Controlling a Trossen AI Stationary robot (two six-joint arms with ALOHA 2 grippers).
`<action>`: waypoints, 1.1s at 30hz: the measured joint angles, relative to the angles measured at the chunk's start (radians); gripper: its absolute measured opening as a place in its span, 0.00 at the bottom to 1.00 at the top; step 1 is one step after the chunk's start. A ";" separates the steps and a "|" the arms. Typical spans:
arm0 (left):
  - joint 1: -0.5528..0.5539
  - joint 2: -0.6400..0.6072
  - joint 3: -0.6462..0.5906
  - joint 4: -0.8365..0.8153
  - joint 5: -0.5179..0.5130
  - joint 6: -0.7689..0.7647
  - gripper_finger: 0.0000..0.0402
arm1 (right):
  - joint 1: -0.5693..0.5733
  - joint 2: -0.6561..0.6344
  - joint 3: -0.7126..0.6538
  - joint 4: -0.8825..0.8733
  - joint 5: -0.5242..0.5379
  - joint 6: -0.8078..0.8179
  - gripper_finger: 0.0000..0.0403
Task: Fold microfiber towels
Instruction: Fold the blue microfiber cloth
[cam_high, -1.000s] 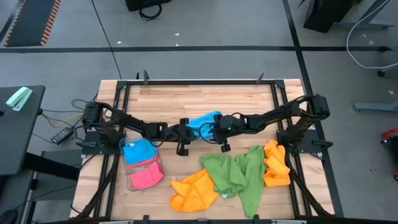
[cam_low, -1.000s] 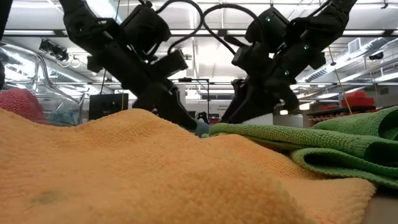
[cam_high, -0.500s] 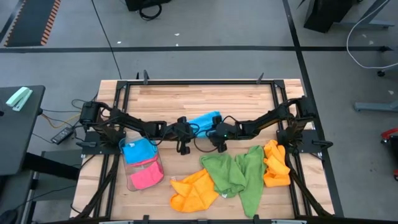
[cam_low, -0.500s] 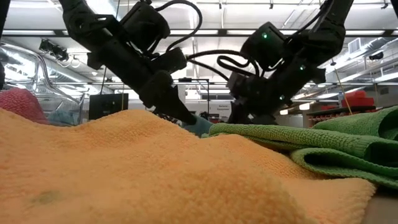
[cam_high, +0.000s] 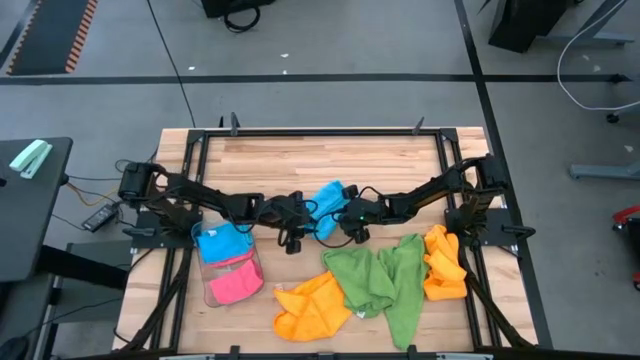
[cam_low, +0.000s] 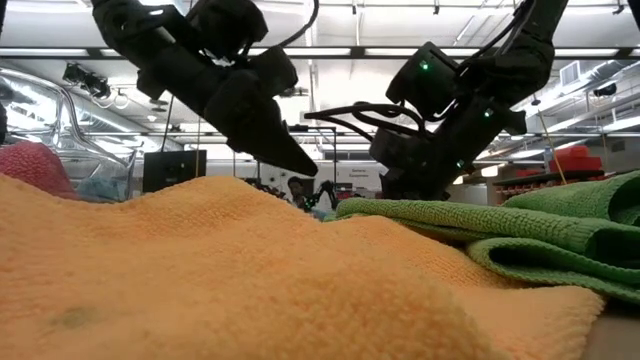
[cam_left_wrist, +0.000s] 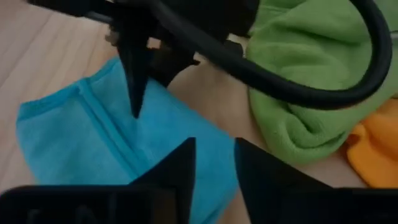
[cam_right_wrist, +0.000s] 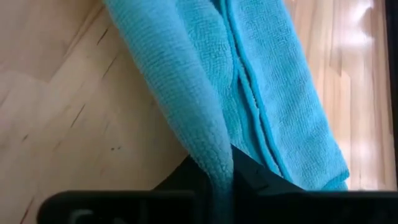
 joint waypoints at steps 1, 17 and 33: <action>0.004 -0.002 0.000 -0.002 0.002 0.000 0.34 | 0.000 0.000 0.000 -0.002 0.000 -0.009 0.10; 0.091 0.168 0.000 0.091 -0.005 -0.017 0.36 | 0.004 -0.021 0.058 -0.161 -0.004 -0.086 0.09; 0.075 0.236 0.000 0.135 -0.006 -0.011 0.28 | -0.056 -0.021 0.202 -0.301 -0.240 -0.150 0.09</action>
